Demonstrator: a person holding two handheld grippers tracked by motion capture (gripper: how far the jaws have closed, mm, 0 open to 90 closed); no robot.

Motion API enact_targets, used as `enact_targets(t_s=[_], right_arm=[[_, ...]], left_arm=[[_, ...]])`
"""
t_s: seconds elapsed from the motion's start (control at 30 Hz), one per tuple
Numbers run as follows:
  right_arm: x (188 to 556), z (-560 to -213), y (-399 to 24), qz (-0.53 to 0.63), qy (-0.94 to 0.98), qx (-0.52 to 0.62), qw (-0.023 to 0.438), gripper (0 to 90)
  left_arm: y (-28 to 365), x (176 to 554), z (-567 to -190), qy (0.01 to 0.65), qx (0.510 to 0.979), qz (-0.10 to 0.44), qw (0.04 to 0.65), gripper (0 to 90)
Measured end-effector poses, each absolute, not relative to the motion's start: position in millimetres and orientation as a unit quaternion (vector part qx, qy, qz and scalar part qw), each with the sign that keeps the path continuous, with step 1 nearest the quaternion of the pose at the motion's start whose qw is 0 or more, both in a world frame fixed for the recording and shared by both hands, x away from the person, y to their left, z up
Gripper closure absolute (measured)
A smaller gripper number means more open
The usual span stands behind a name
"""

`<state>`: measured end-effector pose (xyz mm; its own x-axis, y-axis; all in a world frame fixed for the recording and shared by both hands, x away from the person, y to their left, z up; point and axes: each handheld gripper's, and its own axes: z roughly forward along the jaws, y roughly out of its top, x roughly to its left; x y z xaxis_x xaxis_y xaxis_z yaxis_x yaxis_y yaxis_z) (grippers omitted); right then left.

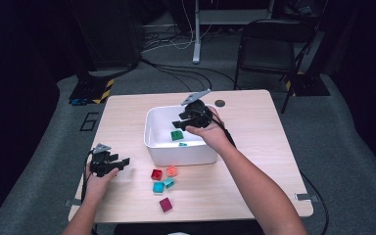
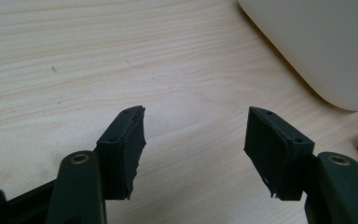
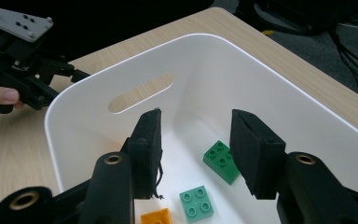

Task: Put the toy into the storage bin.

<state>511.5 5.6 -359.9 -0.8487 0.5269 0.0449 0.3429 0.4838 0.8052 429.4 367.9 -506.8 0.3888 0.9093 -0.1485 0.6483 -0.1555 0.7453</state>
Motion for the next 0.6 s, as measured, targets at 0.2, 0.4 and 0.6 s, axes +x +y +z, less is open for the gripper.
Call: enact_targets(t_s=[0.2,0.4,0.6], right_arm=[[498,-355,-2,0.442,0.858,0.239,0.111,53.1],[482,-353,-7,0.448,0.859,0.222,0.111,53.1],[466,-357,-10,0.455,0.858,0.21,0.11,53.1]], left_arm=[[368,429,-507,0.526,0.742,0.171,0.38,37.6],[368,429,-507,0.527,0.741,0.17,0.379,37.6],[367,429,-507,0.527,0.742,0.17,0.378,37.6]])
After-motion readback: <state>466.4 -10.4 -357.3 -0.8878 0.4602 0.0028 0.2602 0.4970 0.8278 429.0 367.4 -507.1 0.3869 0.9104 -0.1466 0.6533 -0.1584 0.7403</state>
